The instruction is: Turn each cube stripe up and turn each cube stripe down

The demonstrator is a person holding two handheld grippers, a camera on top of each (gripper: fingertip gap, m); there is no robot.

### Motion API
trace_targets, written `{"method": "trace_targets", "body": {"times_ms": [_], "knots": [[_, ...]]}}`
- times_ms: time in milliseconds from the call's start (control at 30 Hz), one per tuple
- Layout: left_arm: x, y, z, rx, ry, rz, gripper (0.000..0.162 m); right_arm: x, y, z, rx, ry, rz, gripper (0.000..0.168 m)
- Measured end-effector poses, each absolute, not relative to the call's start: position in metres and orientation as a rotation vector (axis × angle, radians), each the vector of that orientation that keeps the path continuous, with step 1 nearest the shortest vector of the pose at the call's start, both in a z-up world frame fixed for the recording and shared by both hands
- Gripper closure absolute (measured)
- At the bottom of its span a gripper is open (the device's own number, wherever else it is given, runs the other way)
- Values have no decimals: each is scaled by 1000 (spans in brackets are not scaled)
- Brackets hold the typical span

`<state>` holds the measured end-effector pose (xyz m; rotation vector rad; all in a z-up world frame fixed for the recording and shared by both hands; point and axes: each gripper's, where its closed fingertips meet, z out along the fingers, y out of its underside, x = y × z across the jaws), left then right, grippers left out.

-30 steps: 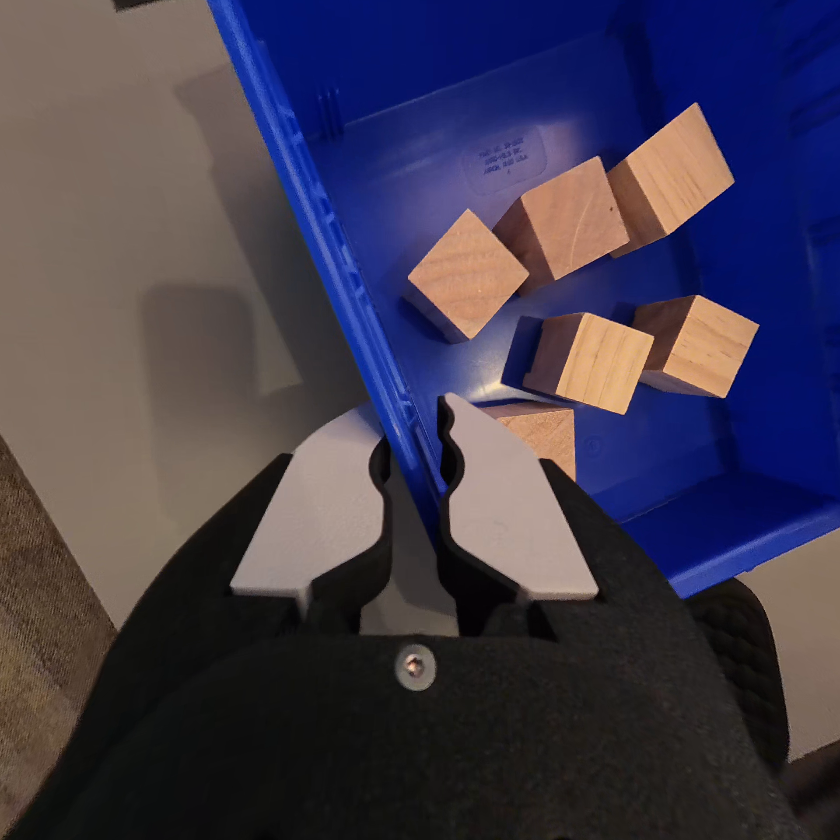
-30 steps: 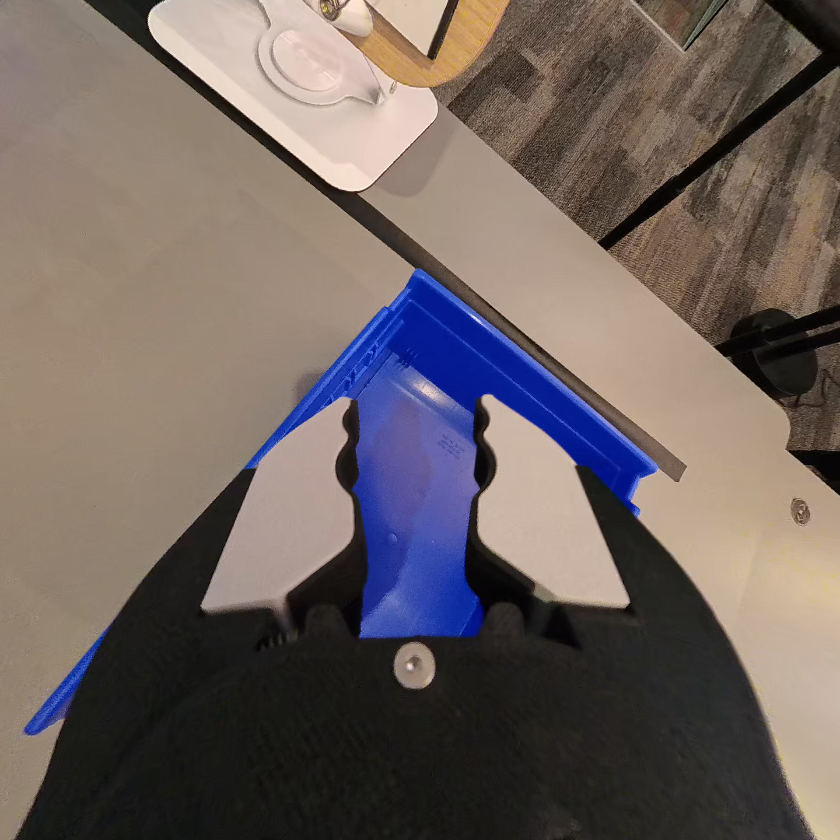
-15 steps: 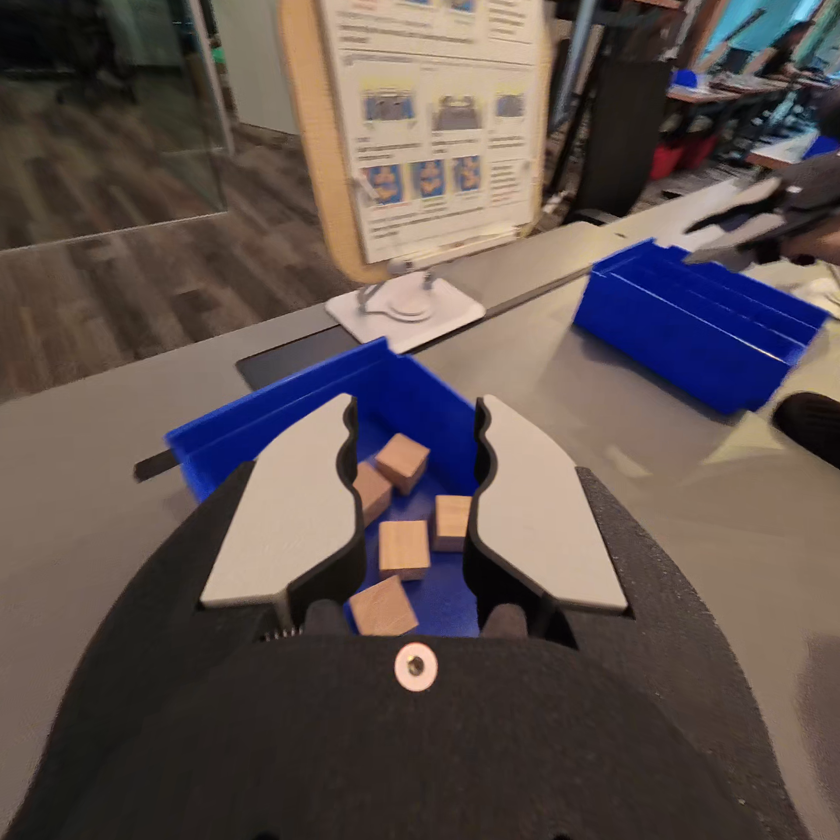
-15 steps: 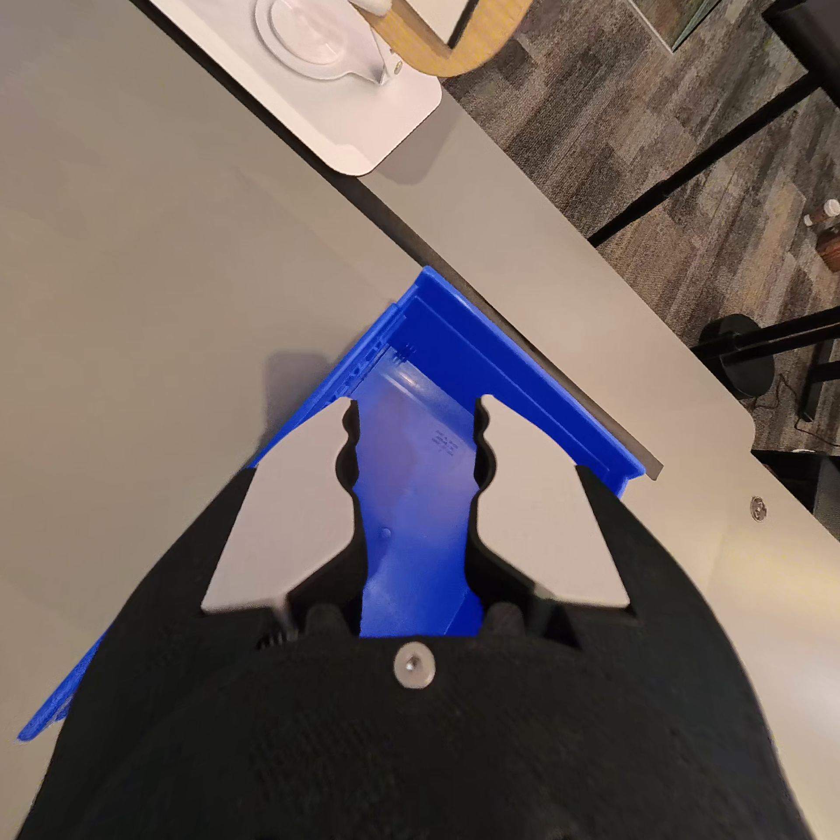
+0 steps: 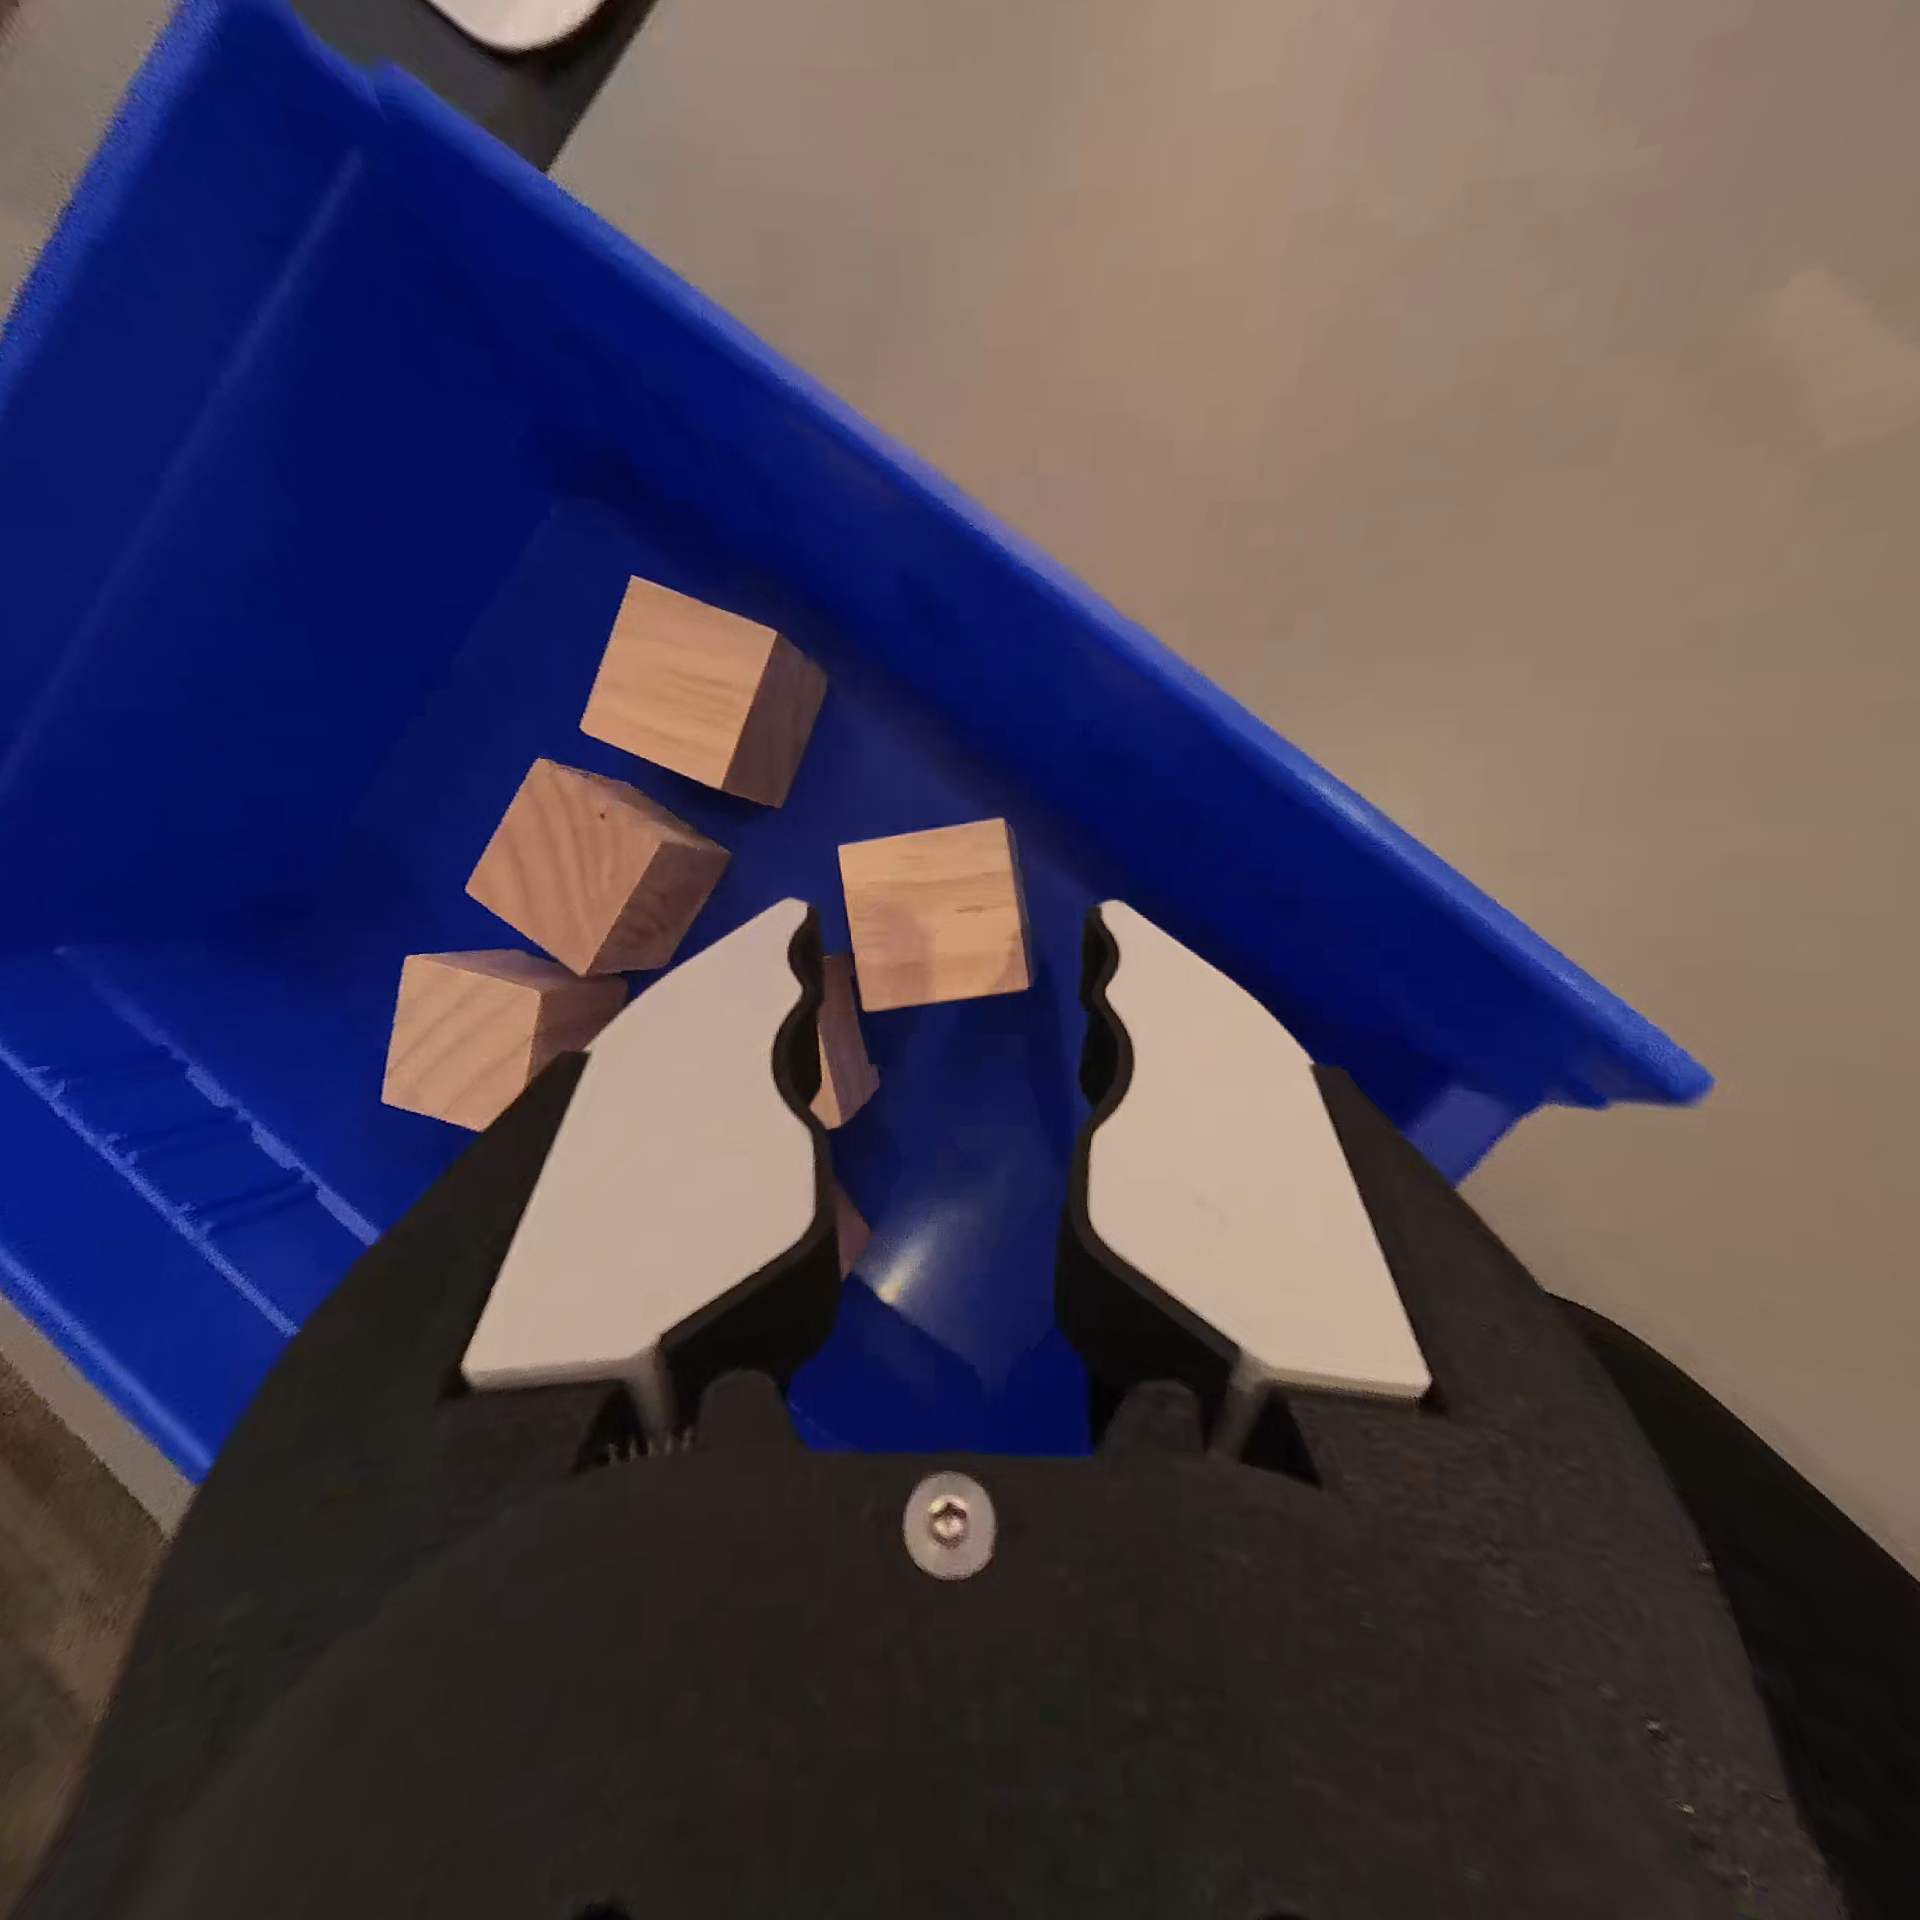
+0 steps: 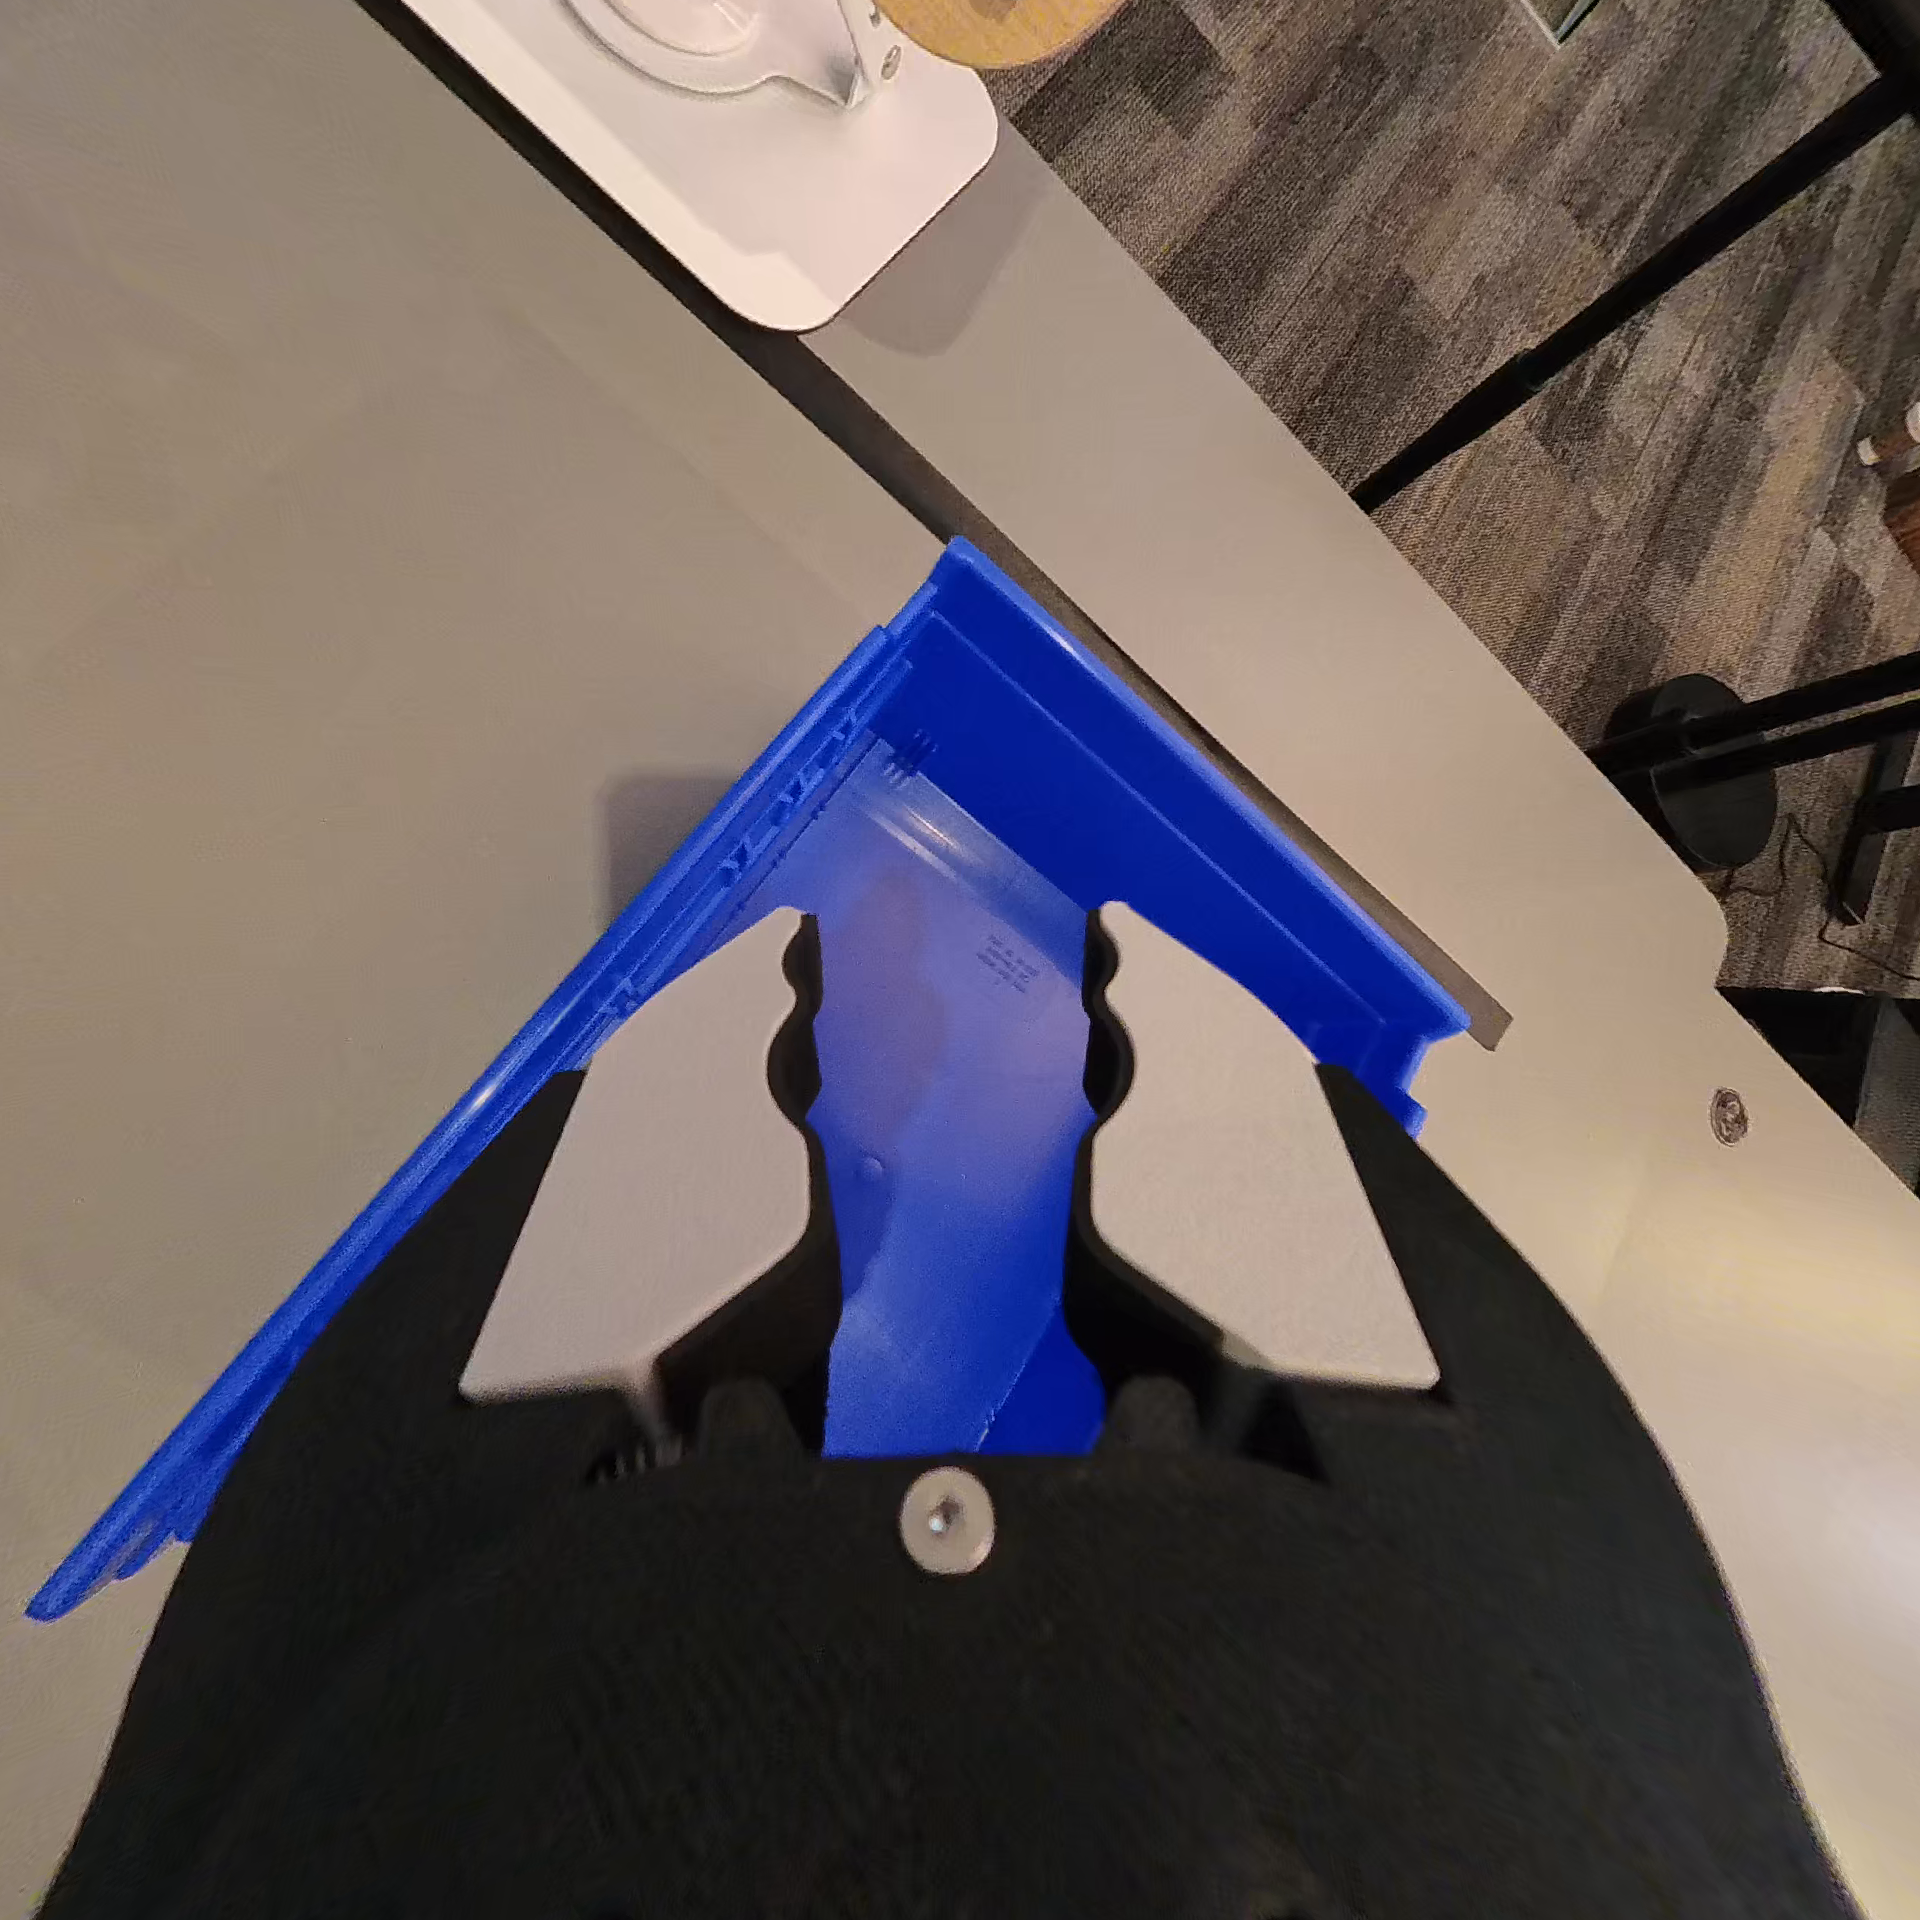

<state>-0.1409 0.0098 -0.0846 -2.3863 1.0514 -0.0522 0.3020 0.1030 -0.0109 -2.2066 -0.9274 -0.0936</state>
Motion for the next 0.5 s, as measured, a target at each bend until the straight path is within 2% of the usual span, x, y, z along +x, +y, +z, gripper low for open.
{"method": "trace_targets", "body": {"times_ms": [233,500], "knots": [[-151,26,-111,-2479,1120,163,111,301,101,-13,-2212,-958,-89,119],[-142,14,-129,-2723,1033,-23,98,299,98,-11,-2206,-983,-83,119]]}}
